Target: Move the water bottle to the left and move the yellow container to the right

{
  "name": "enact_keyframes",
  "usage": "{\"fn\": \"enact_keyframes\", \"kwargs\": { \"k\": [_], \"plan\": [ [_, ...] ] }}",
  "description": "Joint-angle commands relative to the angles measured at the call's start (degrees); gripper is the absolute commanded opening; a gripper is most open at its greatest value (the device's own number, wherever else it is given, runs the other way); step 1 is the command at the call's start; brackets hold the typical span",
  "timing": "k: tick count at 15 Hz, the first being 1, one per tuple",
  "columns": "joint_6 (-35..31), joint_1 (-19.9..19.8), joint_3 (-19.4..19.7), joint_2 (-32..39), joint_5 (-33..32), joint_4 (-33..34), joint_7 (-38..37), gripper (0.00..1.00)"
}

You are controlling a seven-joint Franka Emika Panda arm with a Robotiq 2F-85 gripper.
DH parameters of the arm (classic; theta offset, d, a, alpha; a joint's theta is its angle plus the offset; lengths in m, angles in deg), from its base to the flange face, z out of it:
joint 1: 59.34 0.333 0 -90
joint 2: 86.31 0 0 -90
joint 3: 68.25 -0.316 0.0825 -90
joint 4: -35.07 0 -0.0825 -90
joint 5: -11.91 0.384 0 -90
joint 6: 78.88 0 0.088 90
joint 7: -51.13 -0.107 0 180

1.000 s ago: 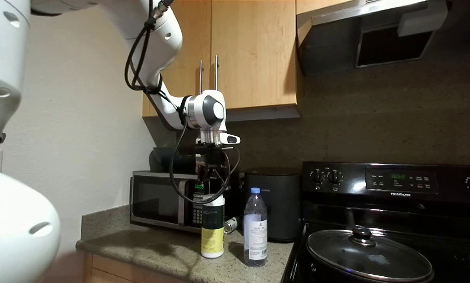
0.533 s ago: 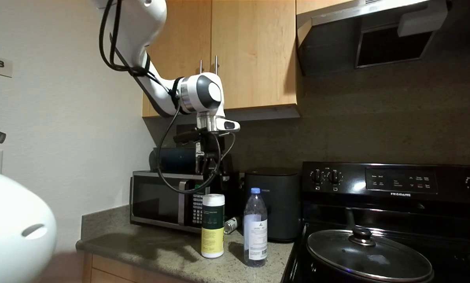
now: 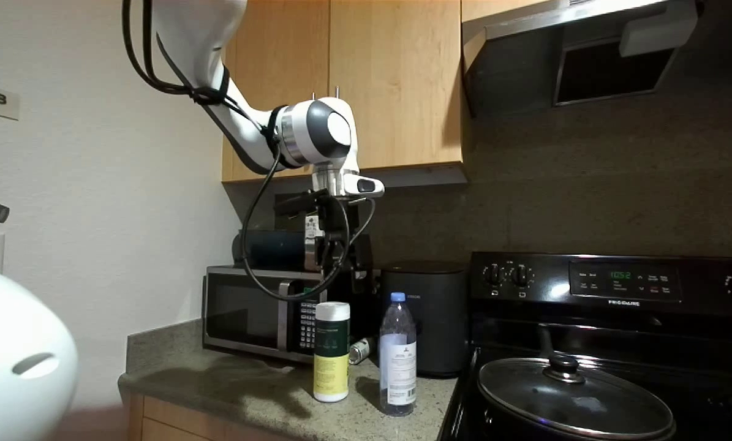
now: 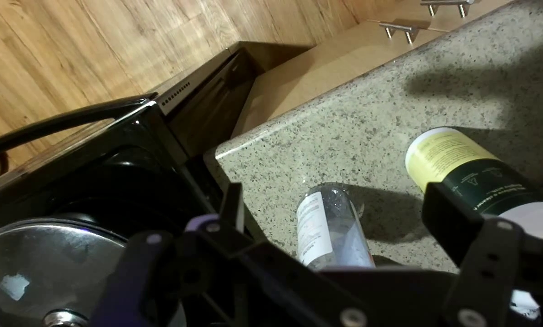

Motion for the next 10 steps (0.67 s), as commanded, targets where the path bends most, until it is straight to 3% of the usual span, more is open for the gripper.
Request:
{"fn": "enact_keyframes", "kwargs": {
  "k": [1, 7, 10],
  "plan": [
    [0.12, -1.23, -1.14, 0.00, 0.37, 0.10, 0.31, 1.00],
    [2.65, -1.32, 1.38, 6.99, -0.80, 6.45, 17.10, 1.00],
    [1.01, -1.67, 2.35, 10.10, -0.13, 9.21, 20.56, 1.00]
  ]
}}
